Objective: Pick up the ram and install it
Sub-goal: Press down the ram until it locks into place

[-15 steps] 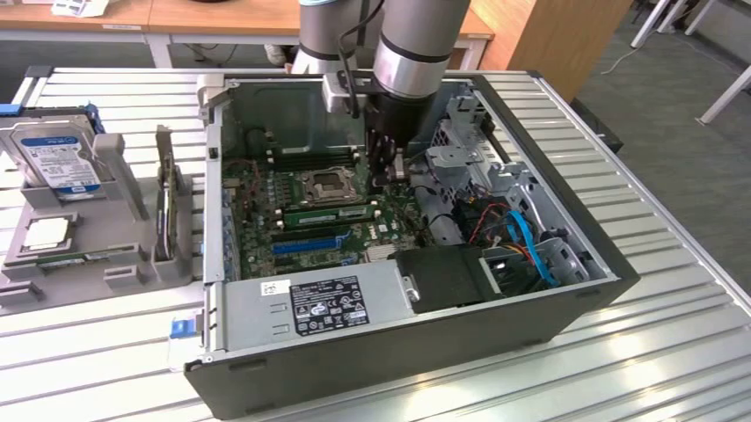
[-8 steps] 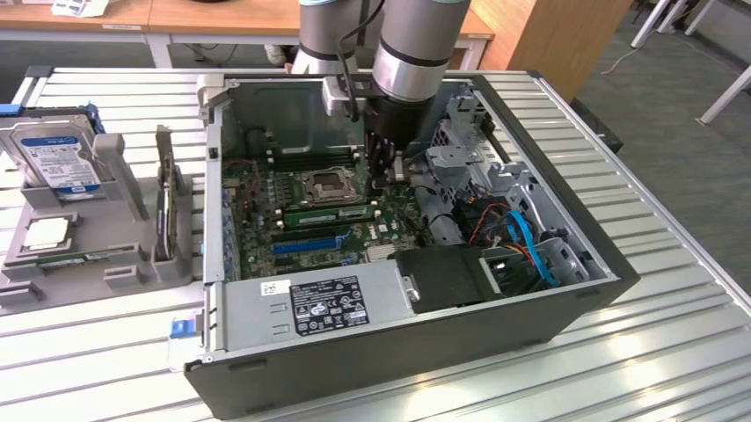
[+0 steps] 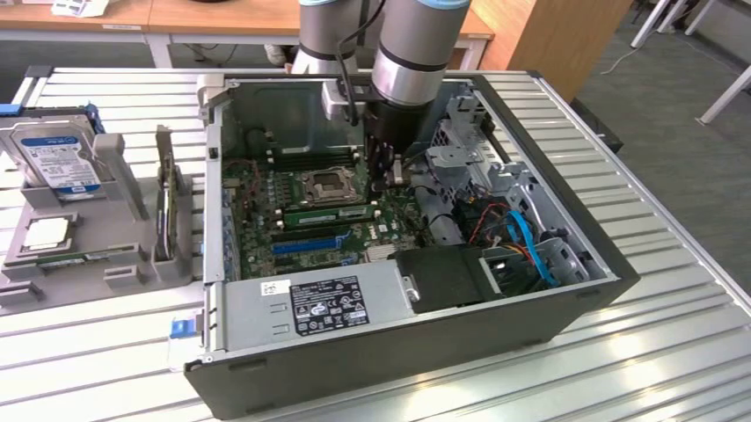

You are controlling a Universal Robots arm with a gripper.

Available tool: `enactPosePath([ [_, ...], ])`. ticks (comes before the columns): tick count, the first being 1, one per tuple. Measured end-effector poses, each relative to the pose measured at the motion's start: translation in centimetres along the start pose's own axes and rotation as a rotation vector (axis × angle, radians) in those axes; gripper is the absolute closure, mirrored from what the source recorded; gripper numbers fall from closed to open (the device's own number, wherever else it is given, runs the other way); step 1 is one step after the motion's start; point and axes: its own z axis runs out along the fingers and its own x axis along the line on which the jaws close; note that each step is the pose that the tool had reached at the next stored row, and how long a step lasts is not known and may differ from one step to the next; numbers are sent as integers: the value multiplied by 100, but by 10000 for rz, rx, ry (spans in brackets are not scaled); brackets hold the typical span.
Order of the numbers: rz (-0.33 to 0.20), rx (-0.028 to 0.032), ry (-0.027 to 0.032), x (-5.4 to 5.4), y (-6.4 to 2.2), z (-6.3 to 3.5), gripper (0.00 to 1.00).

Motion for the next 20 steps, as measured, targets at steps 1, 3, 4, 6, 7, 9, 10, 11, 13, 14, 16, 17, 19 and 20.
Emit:
enactPosePath([
  [1, 0, 0, 0, 0, 0, 6, 90],
  [3, 0, 0, 0, 0, -1, 19, 90],
  [4, 0, 0, 0, 0, -1, 24, 90],
  [6, 0, 0, 2, 1, -1, 28, 90],
  [7, 0, -1, 2, 1, -1, 28, 90],
  [9, 0, 0, 1, 1, -1, 29, 90],
  [10, 0, 0, 0, 0, -2, 29, 90],
  [11, 0, 0, 0, 0, -2, 29, 90],
  [13, 1, 1, -3, -1, -2, 31, 90],
  [14, 0, 1, -3, -3, -2, 32, 90],
  [16, -1, 0, 0, -5, -2, 32, 90],
  [17, 0, 0, 0, -5, -2, 31, 90],
  [19, 0, 0, 0, -5, -2, 32, 90],
  [20, 1, 0, 0, -6, -1, 32, 90],
])
